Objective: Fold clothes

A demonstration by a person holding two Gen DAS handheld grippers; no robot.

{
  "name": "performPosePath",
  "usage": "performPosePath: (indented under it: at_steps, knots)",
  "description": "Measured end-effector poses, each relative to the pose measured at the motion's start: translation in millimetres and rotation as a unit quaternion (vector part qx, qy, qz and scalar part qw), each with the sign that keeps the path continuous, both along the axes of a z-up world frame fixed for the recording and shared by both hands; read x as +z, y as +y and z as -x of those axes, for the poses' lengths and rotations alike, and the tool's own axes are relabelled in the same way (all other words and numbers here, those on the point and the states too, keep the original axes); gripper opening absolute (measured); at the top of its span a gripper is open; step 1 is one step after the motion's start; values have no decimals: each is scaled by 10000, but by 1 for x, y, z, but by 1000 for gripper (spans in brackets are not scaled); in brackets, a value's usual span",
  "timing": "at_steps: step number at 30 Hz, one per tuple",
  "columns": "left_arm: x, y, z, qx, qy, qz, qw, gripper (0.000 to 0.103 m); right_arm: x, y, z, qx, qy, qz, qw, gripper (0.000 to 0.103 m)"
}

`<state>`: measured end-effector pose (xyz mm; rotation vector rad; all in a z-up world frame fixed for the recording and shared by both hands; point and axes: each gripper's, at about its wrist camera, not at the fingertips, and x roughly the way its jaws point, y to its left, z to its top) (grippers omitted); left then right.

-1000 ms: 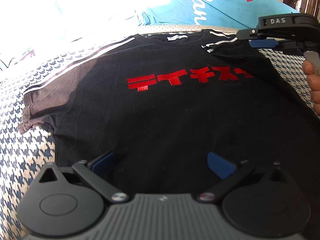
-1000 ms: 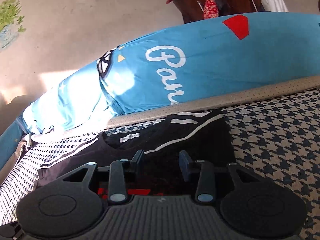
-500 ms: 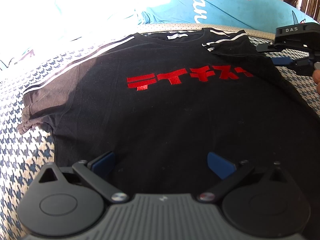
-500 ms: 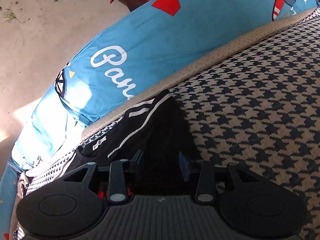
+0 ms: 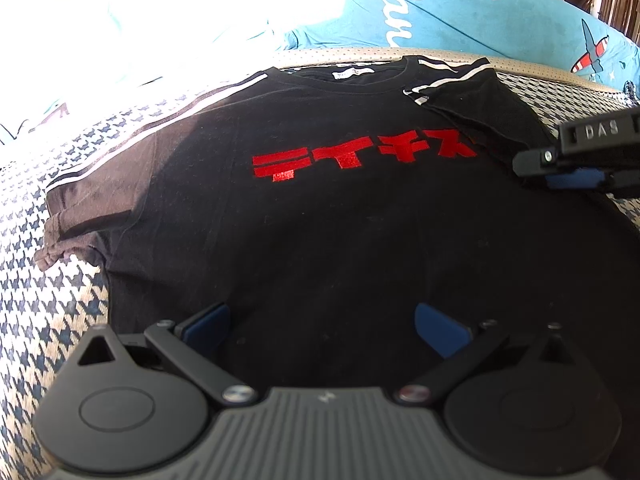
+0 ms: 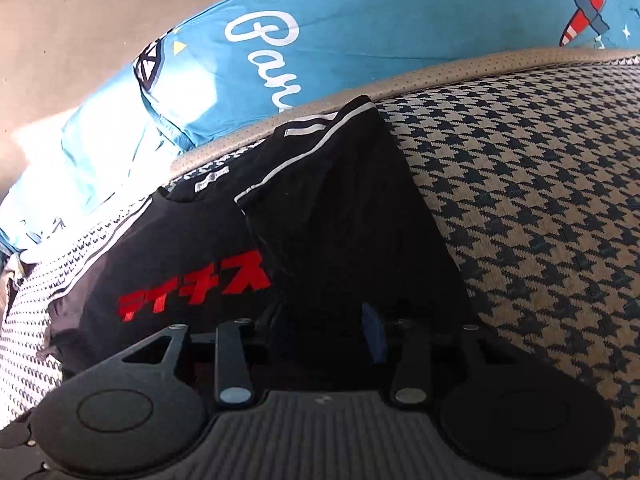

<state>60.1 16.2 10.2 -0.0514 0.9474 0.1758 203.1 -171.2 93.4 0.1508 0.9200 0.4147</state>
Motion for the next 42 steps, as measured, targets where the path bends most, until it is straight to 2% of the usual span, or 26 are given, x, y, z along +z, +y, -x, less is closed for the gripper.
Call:
performPosePath:
  at_steps: [1,4,8,13,16,19,23,28,30,38,42]
  knots:
    - [0,0,0,-1,-14,-3,10000,103,1,3,4,6,4,83,10000,49]
    - [0,0,2,-10,-34,6,10000,103,3,10,21,87,105,155,9998,49]
    - [1,2,2,-30,-32,41,10000,103,11,18,56,113,-147,356,9992,49]
    - [6,9,7,194,-84,-8,9998,103,8,21,94,-6,-146,455,9989,49]
    - [11,16,11,432,-152,-194,9988,103,1,26,106,-21,-50,461,9989,49]
    - [16,32,15,786,-159,-164,9966,103,-2,36,114,-16,-238,719,9971,52]
    - [18,64,20,1306,-123,81,9913,103,-7,46,120,56,-357,889,9954,65]
    - [23,97,19,1754,-285,315,9836,103,-12,59,126,163,-526,1210,9911,73]
    - [22,106,16,1888,-302,352,9809,103,-14,64,128,202,-595,1349,9889,73]
    - [13,133,-7,2167,-394,663,9732,103,-15,63,128,146,-579,1275,9900,74]
    - [11,138,-12,2246,-496,652,9710,103,-15,63,129,142,-581,1263,9902,74]
